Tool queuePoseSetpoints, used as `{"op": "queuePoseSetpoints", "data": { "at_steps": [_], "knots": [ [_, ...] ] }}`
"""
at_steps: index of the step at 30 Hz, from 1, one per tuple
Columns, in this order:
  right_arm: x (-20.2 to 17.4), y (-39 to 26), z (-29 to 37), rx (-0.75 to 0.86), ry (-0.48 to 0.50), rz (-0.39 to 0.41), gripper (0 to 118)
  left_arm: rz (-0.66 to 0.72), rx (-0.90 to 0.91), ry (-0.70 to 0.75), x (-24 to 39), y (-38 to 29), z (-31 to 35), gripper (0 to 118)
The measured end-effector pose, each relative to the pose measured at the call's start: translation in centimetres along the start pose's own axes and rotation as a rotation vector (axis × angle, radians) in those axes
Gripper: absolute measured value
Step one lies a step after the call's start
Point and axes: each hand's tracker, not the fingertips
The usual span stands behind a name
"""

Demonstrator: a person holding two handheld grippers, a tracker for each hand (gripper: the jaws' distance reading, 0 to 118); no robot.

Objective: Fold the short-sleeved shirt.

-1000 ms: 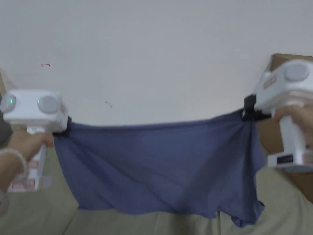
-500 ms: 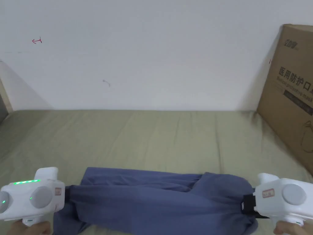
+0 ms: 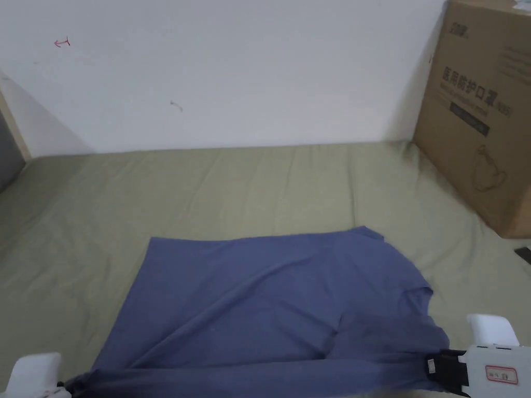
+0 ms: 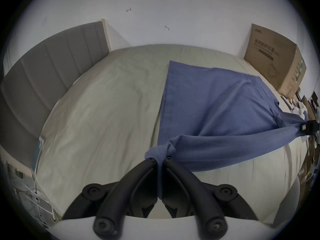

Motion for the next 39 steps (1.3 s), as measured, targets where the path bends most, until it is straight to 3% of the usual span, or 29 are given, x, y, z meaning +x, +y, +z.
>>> {"op": "queuePoseSetpoints", "data": {
  "at_steps": [5, 11, 13, 14, 15, 16, 17, 18, 22, 24, 26, 27, 28, 29, 30, 34, 35, 37, 39],
  "knots": [
    [1.1, -7.3, 2.3, -0.050, -0.018, -0.021, 4, 0.032, -0.048, -0.018, -0.4, -7.6, 3.5, 1],
    [2.0, -11.7, 2.7, -0.092, -0.012, -0.054, 4, 0.069, -0.030, -0.015, -0.6, -10.7, 5.2, 1],
    [2.0, -12.1, 2.6, -0.052, -0.007, -0.055, 4, 0.075, -0.031, -0.010, -0.7, -10.7, 5.2, 9],
    [1.7, -12.0, 2.8, -0.046, -0.012, -0.053, 12, 0.085, -0.041, 0.010, -0.8, -10.5, 5.4, 25],
    [1.5, -11.9, 3.0, -0.048, -0.019, -0.042, 31, 0.088, -0.049, 0.011, -0.9, -10.4, 5.6, 47],
    [1.3, -11.8, 3.4, -0.046, -0.016, -0.020, 67, 0.095, -0.046, 0.004, -0.9, -10.3, 6.2, 77],
    [1.1, -11.8, 3.9, -0.031, -0.008, 0.005, 90, 0.110, -0.019, -0.017, -1.2, -10.5, 6.9, 91],
    [0.8, -11.9, 4.6, -0.013, -0.004, 0.022, 98, 0.116, 0.002, -0.027, -1.3, -10.5, 7.7, 94],
    [-0.9, -12.3, 8.0, 0.044, -0.053, 0.087, 95, 0.135, 0.038, -0.016, -1.2, -11.3, 11.2, 94],
    [-2.2, -13.2, 9.9, 0.074, -0.052, 0.107, 87, 0.165, 0.053, -0.032, -1.1, -12.1, 12.6, 92],
    [-3.5, -14.3, 11.0, 0.067, -0.041, 0.093, 54, 0.192, 0.067, -0.041, -1.0, -13.2, 13.6, 70],
    [-3.9, -15.0, 11.1, 0.068, -0.020, 0.088, 37, 0.193, 0.065, -0.038, -0.9, -13.5, 13.8, 51],
    [-4.5, -15.5, 10.9, 0.055, -0.012, 0.081, 17, 0.195, 0.062, -0.027, -0.7, -13.9, 13.8, 25],
    [-4.9, -16.0, 10.4, 0.044, -0.012, 0.075, 4, 0.191, 0.053, -0.008, -0.7, -14.2, 13.5, 12],
    [-5.1, -16.4, 9.9, 0.042, -0.014, 0.066, 0, 0.185, 0.043, 0.005, -0.8, -14.3, 13.2, 7],
    [-4.8, -17.0, 8.4, 0.004, 0.014, -0.028, 0, 0.193, 0.051, 0.002, -1.4, -13.5, 12.4, 9],
    [-4.6, -16.9, 8.3, 0.008, 0.027, -0.037, 0, 0.175, 0.073, 0.006, -1.5, -13.0, 12.1, 24],
    [-4.4, -16.7, 8.2, 0.004, 0.026, -0.038, 0, 0.145, 0.092, 0.025, -1.8, -11.8, 11.1, 69],
    [-4.1, -16.4, 8.2, 0.005, 0.011, -0.031, 0, 0.140, 0.076, 0.028, -2.0, -10.5, 9.5, 75]
  ]
}}
